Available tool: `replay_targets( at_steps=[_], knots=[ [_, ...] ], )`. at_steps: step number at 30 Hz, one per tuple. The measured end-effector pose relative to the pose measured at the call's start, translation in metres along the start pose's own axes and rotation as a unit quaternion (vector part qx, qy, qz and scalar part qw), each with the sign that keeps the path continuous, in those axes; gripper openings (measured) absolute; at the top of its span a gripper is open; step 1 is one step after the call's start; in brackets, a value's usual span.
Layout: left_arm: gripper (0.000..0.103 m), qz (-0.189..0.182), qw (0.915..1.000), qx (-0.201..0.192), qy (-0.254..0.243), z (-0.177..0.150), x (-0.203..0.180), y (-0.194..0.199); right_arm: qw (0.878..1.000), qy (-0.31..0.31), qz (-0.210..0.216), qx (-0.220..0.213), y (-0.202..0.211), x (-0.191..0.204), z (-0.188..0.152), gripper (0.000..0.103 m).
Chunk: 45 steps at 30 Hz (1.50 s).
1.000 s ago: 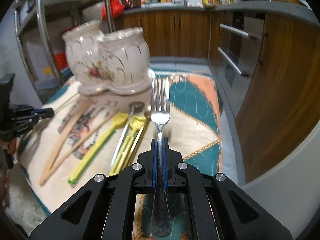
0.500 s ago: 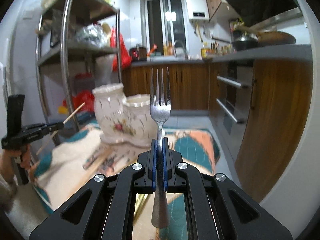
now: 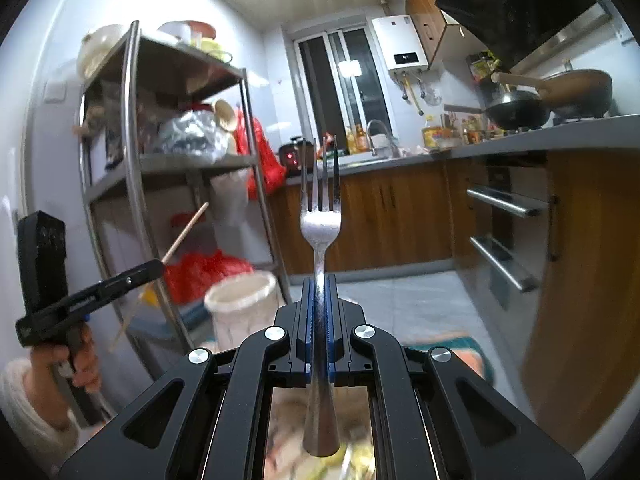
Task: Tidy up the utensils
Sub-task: 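Lift the chopstick with the left tool while the right tool lifts the silver fork toward the holder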
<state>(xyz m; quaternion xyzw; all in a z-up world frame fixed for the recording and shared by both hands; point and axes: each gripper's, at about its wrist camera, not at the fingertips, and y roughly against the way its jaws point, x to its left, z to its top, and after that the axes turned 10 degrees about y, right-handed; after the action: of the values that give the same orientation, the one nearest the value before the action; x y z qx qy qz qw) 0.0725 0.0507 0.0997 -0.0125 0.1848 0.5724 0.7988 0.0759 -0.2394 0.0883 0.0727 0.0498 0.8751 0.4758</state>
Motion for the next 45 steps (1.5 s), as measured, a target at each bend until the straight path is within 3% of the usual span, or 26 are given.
replay_targets(
  at_steps=[6,10,13,18,29,39,45],
  knots=[
    [0.004,-0.025,0.9992,-0.027,0.017,0.032,-0.001,-0.046,0.999,-0.025,-0.020,-0.032,-0.040,-0.013,0.018,0.006],
    [0.004,-0.044,0.9976,-0.010,0.052,0.036,0.007,-0.086,0.998,-0.059,-0.012,-0.029,-0.066,-0.023,0.017,0.006],
    [0.004,-0.034,0.9971,-0.011,0.067,0.032,0.011,-0.106,0.996,-0.084,-0.009,-0.026,-0.080,-0.029,0.012,0.006],
    [0.004,-0.015,0.9987,-0.020,0.043,0.024,0.006,-0.121,0.996,-0.087,-0.011,-0.032,-0.089,-0.032,0.009,0.006],
    [0.004,0.016,0.9992,-0.037,-0.003,0.001,0.005,-0.098,0.999,-0.043,-0.015,0.012,-0.105,-0.019,-0.012,0.006],
    [0.004,0.068,0.9971,-0.004,-0.034,-0.021,0.002,-0.072,0.997,-0.017,-0.011,0.077,-0.106,-0.006,-0.029,0.006],
    [0.006,0.069,0.9964,-0.008,-0.049,-0.023,-0.004,-0.071,0.995,-0.003,-0.013,0.095,-0.108,0.003,-0.033,0.006]
  ],
)
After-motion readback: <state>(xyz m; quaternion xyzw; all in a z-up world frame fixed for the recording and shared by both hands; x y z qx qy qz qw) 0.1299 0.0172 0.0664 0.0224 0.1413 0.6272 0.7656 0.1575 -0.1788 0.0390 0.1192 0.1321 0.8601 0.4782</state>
